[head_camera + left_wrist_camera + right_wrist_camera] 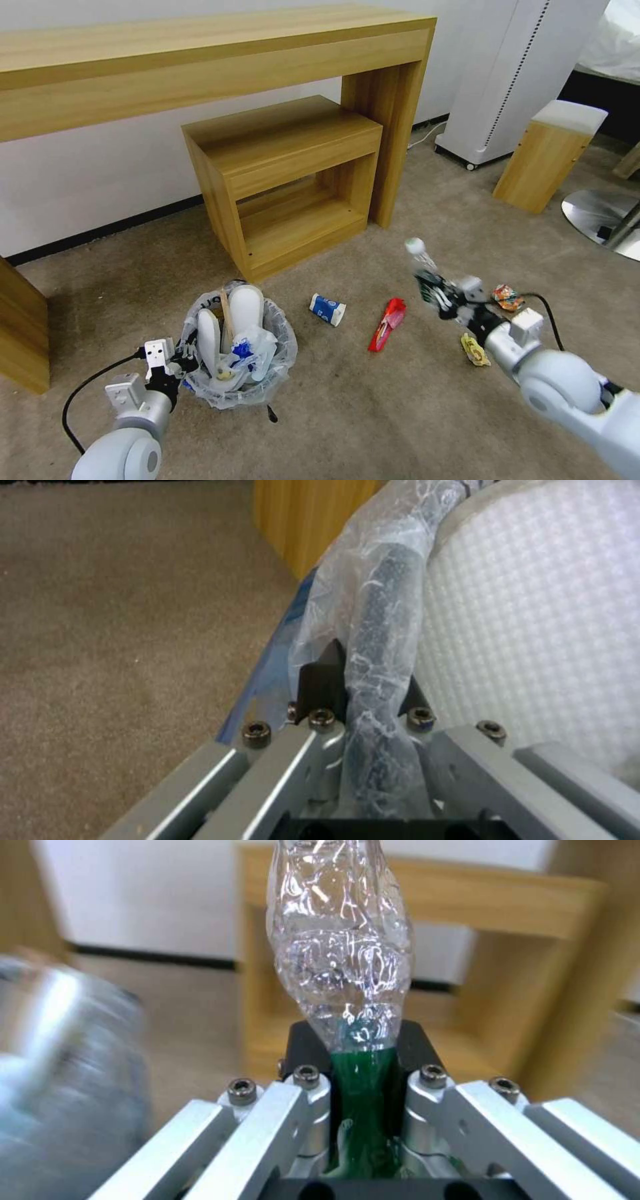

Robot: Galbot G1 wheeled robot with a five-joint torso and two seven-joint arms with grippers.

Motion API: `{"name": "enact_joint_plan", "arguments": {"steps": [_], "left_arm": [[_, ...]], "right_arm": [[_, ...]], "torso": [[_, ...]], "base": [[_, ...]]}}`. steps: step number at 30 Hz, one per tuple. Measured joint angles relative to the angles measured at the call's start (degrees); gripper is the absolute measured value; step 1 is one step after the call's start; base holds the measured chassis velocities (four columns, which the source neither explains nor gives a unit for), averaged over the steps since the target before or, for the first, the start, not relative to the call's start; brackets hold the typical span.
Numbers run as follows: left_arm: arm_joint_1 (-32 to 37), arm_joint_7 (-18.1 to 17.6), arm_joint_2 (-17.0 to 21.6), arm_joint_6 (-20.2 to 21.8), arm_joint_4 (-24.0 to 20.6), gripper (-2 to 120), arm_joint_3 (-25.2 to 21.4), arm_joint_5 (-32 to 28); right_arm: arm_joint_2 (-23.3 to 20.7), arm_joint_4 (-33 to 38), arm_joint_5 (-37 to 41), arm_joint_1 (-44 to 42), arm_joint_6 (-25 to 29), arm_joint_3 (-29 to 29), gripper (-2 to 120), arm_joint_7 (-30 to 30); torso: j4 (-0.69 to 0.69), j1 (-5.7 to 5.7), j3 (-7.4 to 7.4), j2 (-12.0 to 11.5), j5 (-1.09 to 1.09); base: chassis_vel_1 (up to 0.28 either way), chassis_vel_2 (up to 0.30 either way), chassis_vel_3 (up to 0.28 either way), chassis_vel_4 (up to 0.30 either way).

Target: Pick up the trash bin and place the garbage on the floor into it.

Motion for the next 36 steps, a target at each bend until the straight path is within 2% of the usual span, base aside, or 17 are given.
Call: {"name": "enact_joint_plan", "arguments": {"steps": [3,4,6,7,10,12,14,17,20,26,36], "left_arm": [[-0.8,0.0,0.1,0.7,0.1,3,1.0,0.1],[-1.4,0.0,0.2,1.1,0.5,3,1.7,0.1],[-1.5,0.0,0.3,1.2,0.6,3,2.0,0.1],[-1.7,0.0,0.3,1.6,0.7,3,2.5,0.1],[-2.0,-0.1,0.4,2.0,0.8,3,3.2,0.2],[-2.0,-0.1,0.4,2.1,0.8,3,3.3,0.3],[-2.0,-0.1,0.3,2.3,0.4,3,3.8,0.6],[-1.7,-0.1,0.0,2.4,-0.4,3,4.0,0.9],[-1.5,0.0,-0.1,2.5,-0.9,3,4.3,1.2],[-0.2,0.3,-0.5,2.5,-3.2,3,4.6,1.9],[1.1,1.1,1.5,2.7,-5.2,3,4.2,1.4]], "right_arm": [[-0.6,2.2,2.0,2.7,0.5,-2.1,9,-2.8],[-1.1,3.4,2.4,3.1,0.7,-2.6,9,-3.8],[-1.2,3.9,2.5,3.3,0.8,-3.0,9,-4.3],[-1.5,5.0,3.0,4.4,1.1,-4.5,9,-5.7],[-2.4,6.3,3.6,7.2,1.2,-6.9,9,-8.6],[-2.6,6.4,3.8,7.8,1.2,-7.4,9,-8.9],[-3.4,6.9,4.6,13.2,0.7,-12.1,9,-9.5],[-3.4,6.7,4.8,16.2,-0.7,-15.0,9,-9.5],[-3.3,6.7,5.4,17.7,-2.0,-16.9,9,-9.0],[0.0,4.7,6.3,22.9,-2.9,-24.6,9,-8.0],[2.9,2.9,6.3,24.8,-2.6,-27.9,9,-8.6]], "torso": [[0.02,0.0,0.0,0.0,0.02],[-0.04,0.0,-0.01,0.0,-0.05],[-0.06,0.0,-0.01,0.0,-0.06],[-0.06,0.0,-0.01,0.0,0.02],[-0.02,0.0,-0.01,0.0,-0.01],[-0.02,0.0,-0.01,0.0,0.0],[-0.02,0.0,-0.01,0.0,-0.04],[0.0,0.0,-0.01,0.0,0.02],[-0.01,0.0,-0.01,0.0,-0.02],[0.0,0.0,-0.01,0.0,0.01],[-0.02,0.0,-0.01,0.0,-0.02]], "base": [[0.0,0.0,0.0,0.0],[0.0,0.0,0.0,0.0],[0.0,0.0,0.0,0.0],[0.0,0.0,0.0,0.0],[0.0,0.0,0.0,0.0],[0.0,0.0,0.0,0.0],[0.0,0.0,0.0,0.0],[0.0,0.0,0.0,0.0],[0.0,0.0,0.0,0.0],[0.0,0.0,0.0,0.0],[0.0,0.0,0.0,0.0]]}}
